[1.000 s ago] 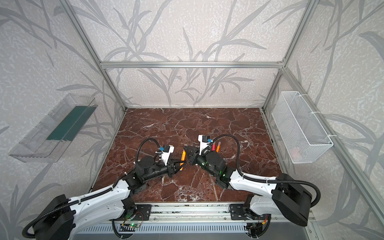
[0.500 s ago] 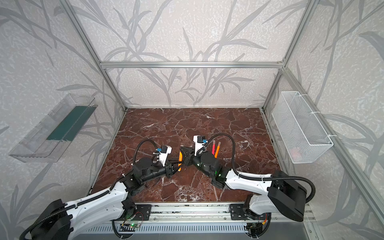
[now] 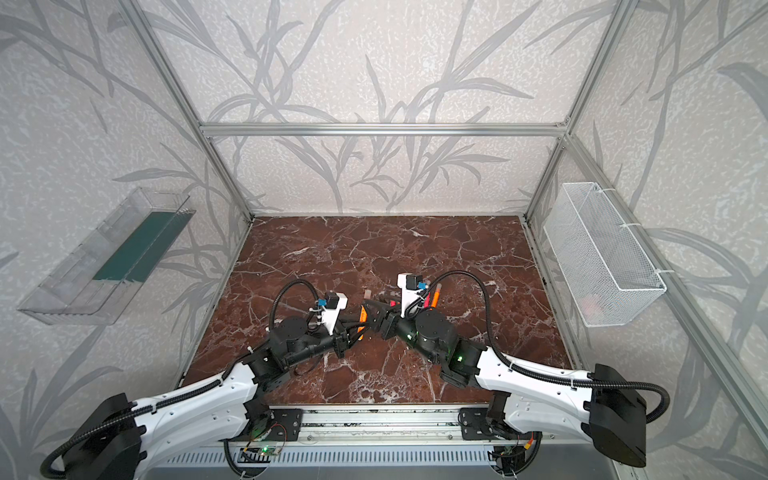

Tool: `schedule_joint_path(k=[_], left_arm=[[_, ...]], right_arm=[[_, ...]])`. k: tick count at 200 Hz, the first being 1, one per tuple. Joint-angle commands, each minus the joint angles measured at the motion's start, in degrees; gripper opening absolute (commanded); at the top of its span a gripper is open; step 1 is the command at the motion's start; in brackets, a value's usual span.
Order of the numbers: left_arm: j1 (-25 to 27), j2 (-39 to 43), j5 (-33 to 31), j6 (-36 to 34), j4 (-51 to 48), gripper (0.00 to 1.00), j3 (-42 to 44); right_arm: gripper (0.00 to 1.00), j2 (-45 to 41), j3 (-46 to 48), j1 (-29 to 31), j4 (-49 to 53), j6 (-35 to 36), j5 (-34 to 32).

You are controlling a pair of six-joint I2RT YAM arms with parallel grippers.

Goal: Insert the pens into the pen caps
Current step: 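Press the pale cap down onto the orange marker while the left gripper holds it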

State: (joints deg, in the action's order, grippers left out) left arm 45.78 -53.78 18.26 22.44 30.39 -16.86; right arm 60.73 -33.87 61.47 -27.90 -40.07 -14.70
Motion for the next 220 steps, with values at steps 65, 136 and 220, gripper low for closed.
schedule_joint_path(k=[65, 136, 220], left_arm=[[3.2, 0.1, -2.2, -7.1, -1.3, 0.00, -2.4], [4.3, 0.9, -2.4, -7.9, -1.6, 0.00, -2.0], [4.4, 1.3, -9.9, -10.3, -2.4, 0.00, -4.9]], right_arm=[[0.58, 4.2, -7.6, -0.1, 6.9, 5.8, -5.3], [0.42, 10.1, -11.8, -1.1, 7.7, 6.1, -3.9], [0.00, 12.7, -10.9, -1.1, 9.2, 2.2, 0.8]])
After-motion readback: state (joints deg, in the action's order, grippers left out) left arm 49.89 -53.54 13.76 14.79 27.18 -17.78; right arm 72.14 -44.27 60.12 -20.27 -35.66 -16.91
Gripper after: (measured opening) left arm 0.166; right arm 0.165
